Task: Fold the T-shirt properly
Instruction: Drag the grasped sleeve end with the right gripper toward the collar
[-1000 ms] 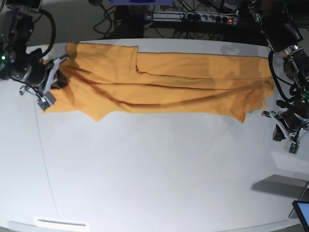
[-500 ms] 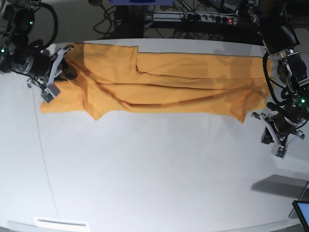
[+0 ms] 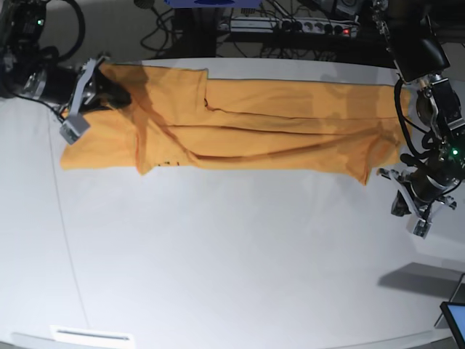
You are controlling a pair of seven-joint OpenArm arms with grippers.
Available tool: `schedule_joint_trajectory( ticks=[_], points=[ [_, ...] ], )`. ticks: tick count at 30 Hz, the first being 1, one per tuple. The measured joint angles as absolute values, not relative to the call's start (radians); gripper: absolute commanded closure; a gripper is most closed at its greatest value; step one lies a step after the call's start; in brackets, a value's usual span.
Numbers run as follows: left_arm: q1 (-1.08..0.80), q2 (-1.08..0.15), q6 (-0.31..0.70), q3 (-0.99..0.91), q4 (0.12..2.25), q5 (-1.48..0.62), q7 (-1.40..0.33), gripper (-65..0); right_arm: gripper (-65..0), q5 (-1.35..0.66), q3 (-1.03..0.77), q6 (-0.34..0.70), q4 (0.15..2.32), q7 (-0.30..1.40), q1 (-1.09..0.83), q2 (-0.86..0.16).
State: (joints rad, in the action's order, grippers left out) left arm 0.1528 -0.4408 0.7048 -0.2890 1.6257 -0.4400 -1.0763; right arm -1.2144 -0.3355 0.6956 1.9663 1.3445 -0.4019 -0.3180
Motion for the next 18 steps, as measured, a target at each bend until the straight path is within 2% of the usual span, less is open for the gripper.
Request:
schedule_joint_trajectory(
  ticks=[5,7,13,18],
  points=[
    [0.148,-0.441,0.705,-0.29,1.589,-0.427,-1.057,0.0,-0.1,-1.322,-0.329,0.696,1.966,1.345,-0.424,-0.342],
    [0.147,-0.441,0.705,-0.289,1.584,-0.438,-1.007,0.0,-0.1,-1.322,-0.329,0.695,1.966,1.341,-0.432,-0.343],
    [0.147,-0.441,0.705,-0.288,1.548,-0.425,-1.009,0.0,-0.1,-1.321,-0.323,0.695,1.966,1.35,-0.455,-0.338],
    [0.149,-0.441,0.705,-0.288,1.551,-0.431,-1.005,0.0,-0.1,-1.321,-0.241,0.696,1.963,1.344,-0.471,-0.33]
  ],
)
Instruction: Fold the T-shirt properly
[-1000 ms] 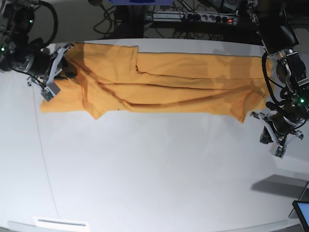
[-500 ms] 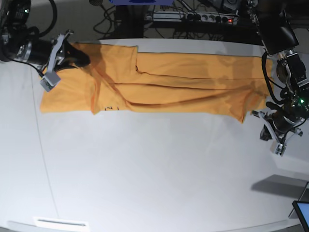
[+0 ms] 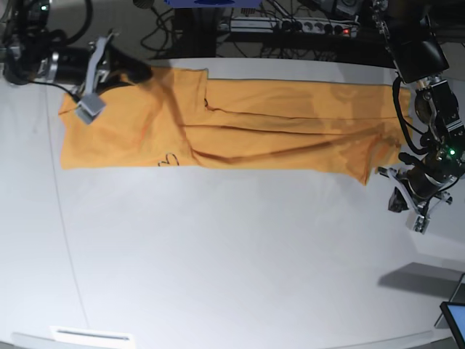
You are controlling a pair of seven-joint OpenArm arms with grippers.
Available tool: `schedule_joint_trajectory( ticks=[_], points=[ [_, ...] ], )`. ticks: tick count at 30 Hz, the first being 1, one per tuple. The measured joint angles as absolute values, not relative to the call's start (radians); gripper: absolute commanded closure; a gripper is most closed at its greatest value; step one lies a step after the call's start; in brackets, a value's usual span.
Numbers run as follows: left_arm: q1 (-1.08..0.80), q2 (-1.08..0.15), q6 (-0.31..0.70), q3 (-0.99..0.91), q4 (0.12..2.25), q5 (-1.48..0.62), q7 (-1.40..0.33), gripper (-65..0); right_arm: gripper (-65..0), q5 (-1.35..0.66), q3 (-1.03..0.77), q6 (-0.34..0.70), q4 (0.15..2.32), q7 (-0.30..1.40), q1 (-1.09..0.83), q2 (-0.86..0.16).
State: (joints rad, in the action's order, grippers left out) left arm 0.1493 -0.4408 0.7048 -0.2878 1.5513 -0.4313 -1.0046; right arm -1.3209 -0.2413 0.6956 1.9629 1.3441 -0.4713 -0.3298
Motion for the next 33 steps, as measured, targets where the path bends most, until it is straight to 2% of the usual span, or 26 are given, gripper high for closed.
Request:
schedule_joint_trajectory(
  ticks=[12,14,17,23,26,33],
  points=[
    [0.152,-0.443,0.705,-0.288,1.552,-0.429,-1.005,0.0,-0.3,-1.317,-0.241,0.695,1.89,1.329,-0.456,-0.31],
    [0.152,-0.443,0.705,-0.288,1.552,-0.431,-1.005,0.0,-2.3,-1.318,-0.241,0.695,1.887,1.325,-0.455,-0.31],
    [0.152,-0.444,0.705,-0.288,1.552,-0.43,-1.005,0.0,-14.1,-1.317,-0.242,0.695,1.887,1.325,-0.455,-0.31],
    [0.152,-0.444,0.705,-0.288,1.552,-0.431,-1.005,0.0,-45.0,-1.317,-0.244,0.695,1.887,1.325,-0.452,-0.309],
    [0.152,-0.444,0.705,-0.288,1.552,-0.431,-1.005,0.0,-55.4,-1.317,-0.245,0.695,1.887,1.325,-0.452,-0.31],
    [0.152,-0.444,0.705,-0.288,1.552,-0.431,-1.005,0.0,-56.7,-1.317,-0.337,0.695,1.887,1.316,-0.417,-0.31]
  ],
)
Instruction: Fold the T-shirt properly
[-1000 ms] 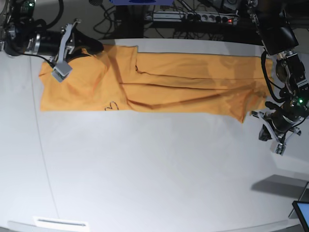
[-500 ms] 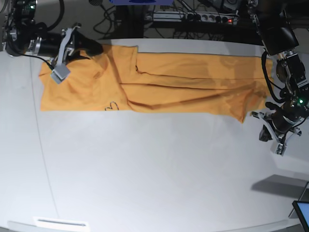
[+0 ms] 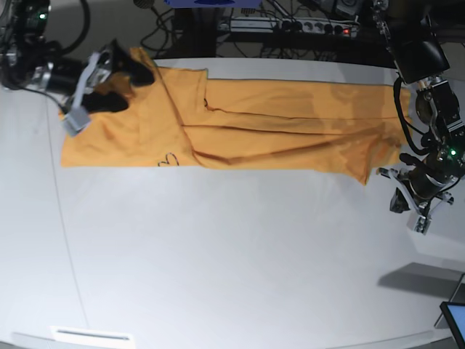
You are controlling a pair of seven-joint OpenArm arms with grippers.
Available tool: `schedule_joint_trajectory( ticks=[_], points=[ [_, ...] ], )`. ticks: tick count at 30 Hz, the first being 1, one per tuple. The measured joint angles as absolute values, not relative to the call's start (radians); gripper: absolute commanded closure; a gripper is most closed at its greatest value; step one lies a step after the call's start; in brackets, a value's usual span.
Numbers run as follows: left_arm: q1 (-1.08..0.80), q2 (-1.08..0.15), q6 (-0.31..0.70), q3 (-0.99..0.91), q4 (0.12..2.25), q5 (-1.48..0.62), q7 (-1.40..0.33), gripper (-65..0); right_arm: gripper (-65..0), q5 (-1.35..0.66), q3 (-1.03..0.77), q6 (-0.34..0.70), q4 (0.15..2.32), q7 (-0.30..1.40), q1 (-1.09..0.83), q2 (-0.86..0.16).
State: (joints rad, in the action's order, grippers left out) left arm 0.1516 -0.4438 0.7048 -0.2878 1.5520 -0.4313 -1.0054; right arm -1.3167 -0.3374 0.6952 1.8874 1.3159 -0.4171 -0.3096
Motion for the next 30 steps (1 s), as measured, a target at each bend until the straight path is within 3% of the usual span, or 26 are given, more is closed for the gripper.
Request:
schedule_joint_trajectory(
  ticks=[5,7,10,14,15,17,20,27,30],
  points=[
    [0.152,-0.444,0.705,-0.288,1.553,-0.431,-1.005,0.0,-56.0,-1.308,-0.371,0.696,1.887,1.32,-0.364,-0.313],
    [0.152,-0.444,0.705,-0.29,1.553,-0.432,-1.005,0.0,-49.8,-1.265,-0.358,0.696,1.887,1.318,-0.334,-0.311],
    [0.17,-0.444,0.705,-0.29,1.553,-0.431,-1.005,0.0,-31.8,-1.171,-0.308,0.696,1.887,1.318,-0.304,-0.311],
    [0.19,-0.447,0.705,-0.295,1.554,-0.438,-1.003,0.0,-2.0,-1.097,-0.243,0.695,1.887,1.319,-0.271,-0.302],
    [0.19,-0.45,0.705,-0.295,1.554,-0.438,-1.003,0.0,0.0,-1.07,-0.239,0.695,1.887,1.317,-0.26,-0.295],
    [0.191,-0.456,0.705,-0.29,1.56,-0.43,-1.007,0.0,-3.0,-1.007,-0.239,0.696,1.887,1.31,-0.249,-0.278],
    [0.198,-0.457,0.705,-0.289,1.57,-0.436,-1.004,-0.2,0.0,-0.928,-0.235,0.696,1.887,1.319,-0.239,-0.245],
    [0.199,-0.456,0.705,-0.289,1.57,-0.435,-1.005,-19.7,-0.1,-0.905,-0.165,0.695,1.887,1.315,-0.188,-0.242],
    [0.199,-0.458,0.705,-0.289,1.568,-0.434,-1.006,-22.7,-0.1,-0.901,-0.155,0.696,1.887,1.319,-0.17,-0.242]
  ],
)
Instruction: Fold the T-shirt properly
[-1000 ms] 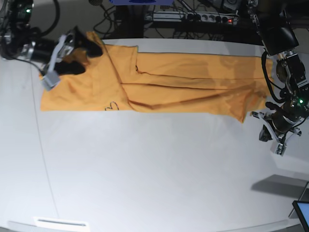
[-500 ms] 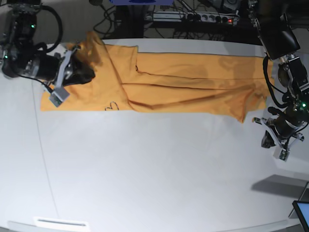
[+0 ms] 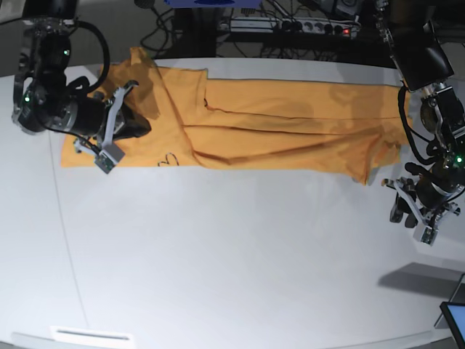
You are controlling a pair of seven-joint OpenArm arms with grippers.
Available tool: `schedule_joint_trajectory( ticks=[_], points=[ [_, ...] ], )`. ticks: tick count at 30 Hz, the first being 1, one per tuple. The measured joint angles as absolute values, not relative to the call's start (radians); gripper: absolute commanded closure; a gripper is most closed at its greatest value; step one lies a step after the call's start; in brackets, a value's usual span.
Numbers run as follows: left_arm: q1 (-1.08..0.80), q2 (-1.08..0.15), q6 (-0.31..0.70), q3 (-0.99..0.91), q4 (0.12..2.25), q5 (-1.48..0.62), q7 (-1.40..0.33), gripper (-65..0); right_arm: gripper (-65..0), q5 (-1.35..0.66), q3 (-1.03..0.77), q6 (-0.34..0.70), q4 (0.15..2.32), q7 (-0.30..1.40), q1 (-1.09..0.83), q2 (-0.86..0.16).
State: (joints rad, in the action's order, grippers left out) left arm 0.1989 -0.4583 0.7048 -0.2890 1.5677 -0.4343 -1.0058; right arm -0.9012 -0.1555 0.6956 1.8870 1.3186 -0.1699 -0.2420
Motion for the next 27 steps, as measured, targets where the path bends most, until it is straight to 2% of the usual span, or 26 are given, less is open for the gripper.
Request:
schedule_joint_trajectory(
  ticks=[8,18,27],
  points=[
    [0.199,-0.461,0.705,-0.292,1.568,-0.434,-1.006,-22.7,-0.1,-0.897,-0.155,0.696,1.876,1.318,-0.114,-0.246],
    [0.193,-0.469,0.705,-0.293,1.569,-0.435,-1.006,-22.7,-0.1,-0.894,-0.155,0.696,1.662,1.317,-0.004,-0.248],
    [0.193,-0.488,0.705,-0.291,1.569,-0.436,-1.006,-22.7,-0.1,-0.893,-0.048,0.695,1.528,1.186,0.001,-0.303]
  ],
)
